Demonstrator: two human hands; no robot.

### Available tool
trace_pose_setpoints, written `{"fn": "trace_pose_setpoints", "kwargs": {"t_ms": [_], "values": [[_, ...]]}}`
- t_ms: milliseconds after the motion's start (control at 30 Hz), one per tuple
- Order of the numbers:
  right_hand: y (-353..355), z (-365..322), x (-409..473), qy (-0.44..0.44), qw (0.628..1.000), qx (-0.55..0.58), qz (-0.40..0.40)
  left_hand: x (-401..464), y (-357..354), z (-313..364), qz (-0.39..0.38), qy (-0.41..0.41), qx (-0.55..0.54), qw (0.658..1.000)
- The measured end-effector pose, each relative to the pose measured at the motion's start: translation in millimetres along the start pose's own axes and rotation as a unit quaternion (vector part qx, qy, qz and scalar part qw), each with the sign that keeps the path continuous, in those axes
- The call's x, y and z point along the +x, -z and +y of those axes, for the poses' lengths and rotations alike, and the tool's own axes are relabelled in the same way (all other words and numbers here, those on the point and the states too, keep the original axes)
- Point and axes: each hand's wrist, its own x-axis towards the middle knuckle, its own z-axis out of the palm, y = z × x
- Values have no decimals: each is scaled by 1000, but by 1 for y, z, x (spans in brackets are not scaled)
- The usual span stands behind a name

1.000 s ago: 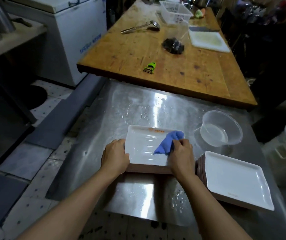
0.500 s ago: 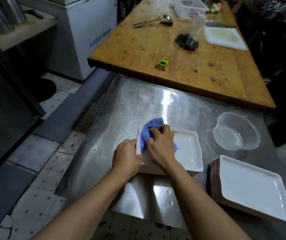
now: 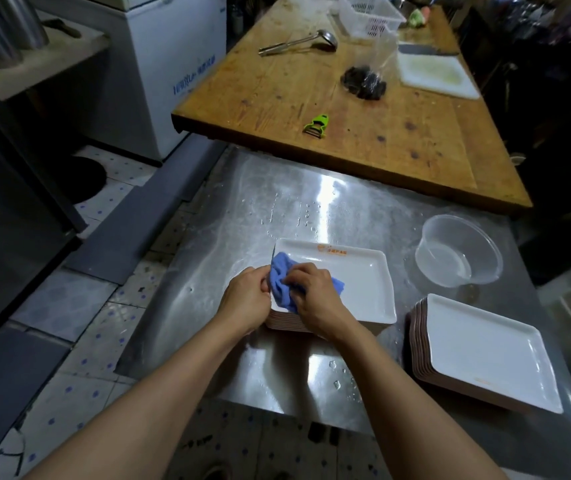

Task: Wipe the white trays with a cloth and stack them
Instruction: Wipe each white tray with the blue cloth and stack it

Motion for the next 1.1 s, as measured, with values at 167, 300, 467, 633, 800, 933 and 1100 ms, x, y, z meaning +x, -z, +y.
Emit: {"fn": "trace_pose_setpoints", "kwargs": {"t_ms": [167, 300, 467, 633, 800, 933, 1100], "values": [[-1, 0, -21, 26, 999, -32, -20, -1, 0, 3, 19, 9, -3, 1000], [1, 4, -33, 46, 996, -74, -5, 1, -5, 12, 59, 54, 22, 997], [18, 35, -54, -30, 989, -137, 39, -1, -11, 19, 77, 68, 88, 991], [41, 67, -58, -131, 962, -235, 57, 1, -16, 19, 91, 66, 110, 988], [47, 73, -30, -130, 951, -268, 85, -1, -20, 19, 98, 55, 102, 988], [49, 72, -9, -121, 945, -286, 99, -1, -21, 20, 100, 52, 117, 987], [46, 65, -17, -86, 956, -279, 32, 0, -19, 21, 93, 49, 137, 985]]}}
